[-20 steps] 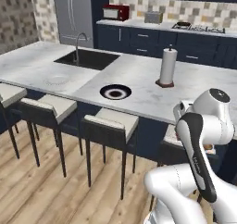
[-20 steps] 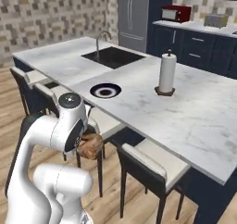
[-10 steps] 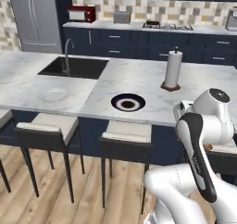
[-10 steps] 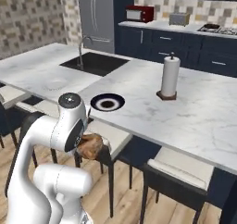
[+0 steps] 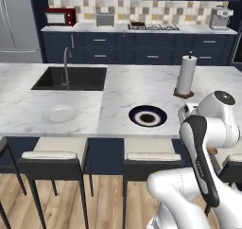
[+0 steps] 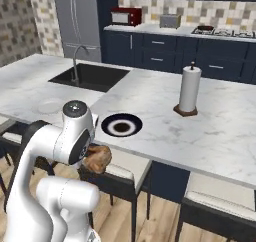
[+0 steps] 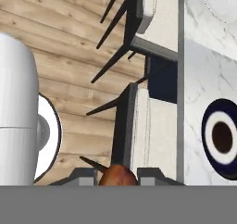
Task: Take the chicken drumsticks from the pan and place one on each plate on the dining counter.
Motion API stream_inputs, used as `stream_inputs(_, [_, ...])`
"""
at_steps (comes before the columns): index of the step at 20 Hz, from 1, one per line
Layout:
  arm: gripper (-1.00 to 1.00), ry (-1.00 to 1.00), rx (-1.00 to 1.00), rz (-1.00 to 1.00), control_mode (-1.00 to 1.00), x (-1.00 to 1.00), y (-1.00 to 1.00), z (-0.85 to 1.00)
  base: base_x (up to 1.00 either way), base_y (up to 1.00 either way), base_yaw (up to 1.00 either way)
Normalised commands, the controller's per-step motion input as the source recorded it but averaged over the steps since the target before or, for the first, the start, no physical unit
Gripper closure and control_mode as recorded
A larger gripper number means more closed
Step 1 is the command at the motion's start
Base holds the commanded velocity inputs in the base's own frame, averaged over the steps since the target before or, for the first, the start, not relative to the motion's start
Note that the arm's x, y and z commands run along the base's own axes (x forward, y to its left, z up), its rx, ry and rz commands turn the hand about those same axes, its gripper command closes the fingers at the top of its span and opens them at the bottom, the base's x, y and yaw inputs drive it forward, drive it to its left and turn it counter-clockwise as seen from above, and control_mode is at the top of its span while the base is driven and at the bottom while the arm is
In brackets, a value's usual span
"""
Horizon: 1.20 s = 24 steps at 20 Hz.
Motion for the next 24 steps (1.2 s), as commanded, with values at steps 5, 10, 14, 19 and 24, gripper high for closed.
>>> stream_inputs(5, [1.0, 0.0, 0.0, 0.0, 1.0, 0.0, 0.0, 0.0, 0.74, 0.23, -0.07])
stream_inputs(10, [1.0, 0.0, 0.0, 0.0, 1.0, 0.0, 0.0, 0.0, 0.43, 0.17, -0.03])
stream_inputs(14, [1.0, 0.0, 0.0, 0.0, 1.0, 0.0, 0.0, 0.0, 0.25, 0.11, -0.01])
stream_inputs(19, [1.0, 0.0, 0.0, 0.03, -1.0, 0.44, 0.0, -0.01, 0.06, 0.0, 0.0])
stream_inputs(24, [1.0, 0.11, 0.0, 0.23, -1.0, 0.9, 0.01, -0.1, 0.0, 0.0, 0.0])
